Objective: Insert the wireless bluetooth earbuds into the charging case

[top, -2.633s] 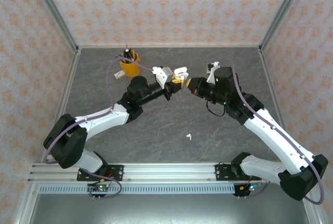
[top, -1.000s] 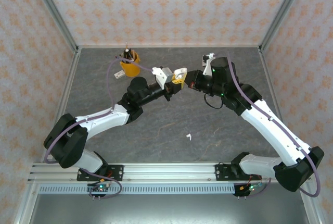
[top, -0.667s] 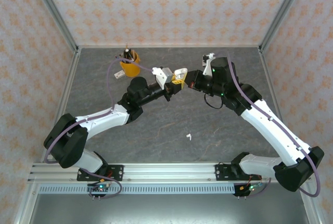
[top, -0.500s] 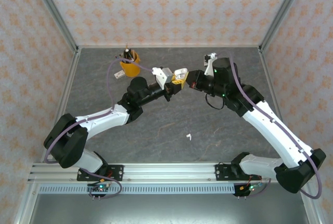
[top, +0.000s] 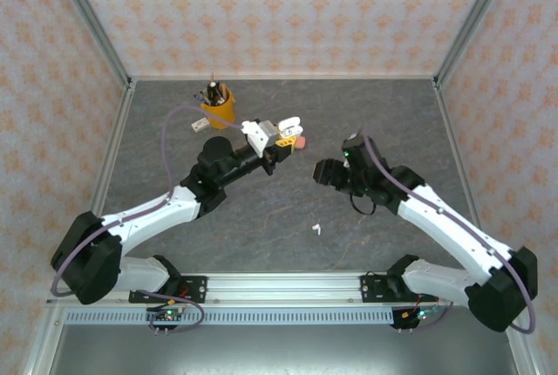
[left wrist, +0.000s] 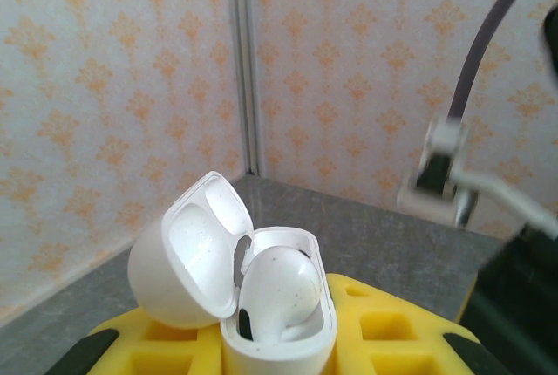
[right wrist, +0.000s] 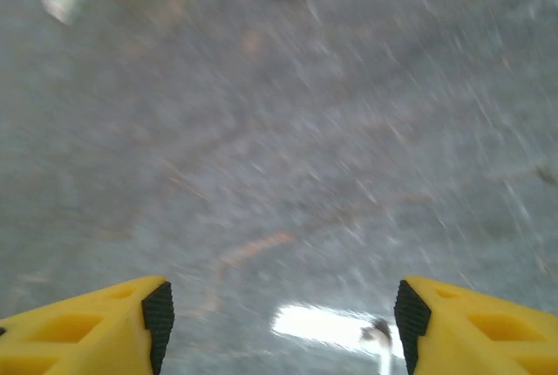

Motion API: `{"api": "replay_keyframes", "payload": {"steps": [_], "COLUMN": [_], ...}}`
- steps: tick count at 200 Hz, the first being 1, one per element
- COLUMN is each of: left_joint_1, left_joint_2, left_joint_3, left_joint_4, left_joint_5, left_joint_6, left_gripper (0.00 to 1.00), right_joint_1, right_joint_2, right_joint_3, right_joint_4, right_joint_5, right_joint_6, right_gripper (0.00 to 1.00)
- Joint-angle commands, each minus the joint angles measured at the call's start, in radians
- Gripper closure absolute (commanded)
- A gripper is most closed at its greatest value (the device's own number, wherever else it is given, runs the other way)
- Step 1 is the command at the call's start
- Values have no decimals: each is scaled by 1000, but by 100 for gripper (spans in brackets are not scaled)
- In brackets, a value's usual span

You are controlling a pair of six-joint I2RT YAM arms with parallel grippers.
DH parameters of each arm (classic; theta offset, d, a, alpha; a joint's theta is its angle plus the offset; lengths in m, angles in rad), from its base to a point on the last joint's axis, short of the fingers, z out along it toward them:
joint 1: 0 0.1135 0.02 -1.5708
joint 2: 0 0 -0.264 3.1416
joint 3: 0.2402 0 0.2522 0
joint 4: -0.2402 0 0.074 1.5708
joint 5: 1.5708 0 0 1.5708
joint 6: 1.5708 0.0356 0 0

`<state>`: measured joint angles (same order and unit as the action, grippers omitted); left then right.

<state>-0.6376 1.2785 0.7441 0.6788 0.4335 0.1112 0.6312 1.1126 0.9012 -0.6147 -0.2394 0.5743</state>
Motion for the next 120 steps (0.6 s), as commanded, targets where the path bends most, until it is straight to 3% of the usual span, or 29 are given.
{"api": "replay_keyframes", "payload": {"steps": [1,43,120], "left_joint_1": [32,84,105], "left_joint_2": [-55,-107,-141], "left_joint_3": [-42,-100,-130], "left_joint_4": [-9,16,20], "left_joint_5": [-34,-37,-33], "left_joint_6": [36,6,-8], "left_gripper": [100,100,100], "right_joint_1": [44,134,221], "right_joint_2": [45,190,407], "right_joint_3": [-12,-10,42], "right_joint_4": [-80,-119,-158], "right_joint_5": [40,84,120], "right_joint_6": [-40,-108,-170], "right_gripper": [29,27,32]}}
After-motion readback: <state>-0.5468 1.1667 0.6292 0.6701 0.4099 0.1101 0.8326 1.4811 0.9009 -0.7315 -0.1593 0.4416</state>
